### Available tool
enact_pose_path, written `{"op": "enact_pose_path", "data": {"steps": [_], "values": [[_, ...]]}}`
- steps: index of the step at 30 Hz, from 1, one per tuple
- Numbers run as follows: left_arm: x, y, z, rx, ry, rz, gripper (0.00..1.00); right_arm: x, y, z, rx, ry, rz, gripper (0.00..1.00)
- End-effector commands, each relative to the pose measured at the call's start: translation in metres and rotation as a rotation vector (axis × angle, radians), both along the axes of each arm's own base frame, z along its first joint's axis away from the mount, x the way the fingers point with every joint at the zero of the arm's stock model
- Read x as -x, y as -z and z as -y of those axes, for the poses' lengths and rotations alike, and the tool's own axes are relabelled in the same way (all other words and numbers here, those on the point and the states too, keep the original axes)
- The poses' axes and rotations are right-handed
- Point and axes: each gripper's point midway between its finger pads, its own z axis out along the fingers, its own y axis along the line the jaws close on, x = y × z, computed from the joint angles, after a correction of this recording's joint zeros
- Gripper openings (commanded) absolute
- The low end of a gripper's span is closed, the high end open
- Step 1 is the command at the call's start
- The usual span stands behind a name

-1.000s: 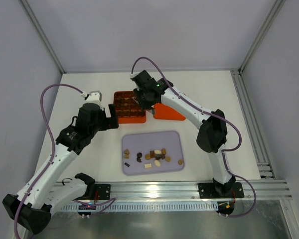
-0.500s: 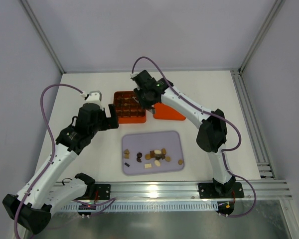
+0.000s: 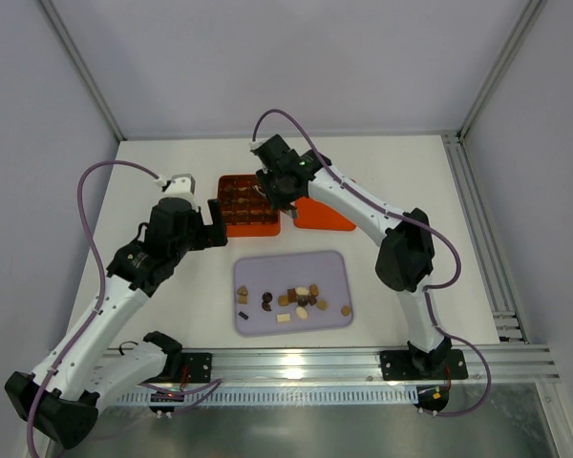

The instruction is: Pack the chocolate

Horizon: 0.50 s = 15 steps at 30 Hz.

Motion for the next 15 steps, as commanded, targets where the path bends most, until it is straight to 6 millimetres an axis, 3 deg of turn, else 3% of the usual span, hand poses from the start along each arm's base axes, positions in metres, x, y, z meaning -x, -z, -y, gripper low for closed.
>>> {"op": "enact_pose_path", "data": {"steps": [1,15], "values": [[-0.0032,-0.0059,-0.0009,0.018,-0.012,0.029,1.0,-0.0101,-0.0106,-0.0075,-0.038,0.012,0.038,0.35],[-0.0029,-0.0068,-0.0012,0.02,-0.014,0.032,1.0,-0.011,-0.0155,-0.0083,-0.044,0.01,0.045,0.41]]}}
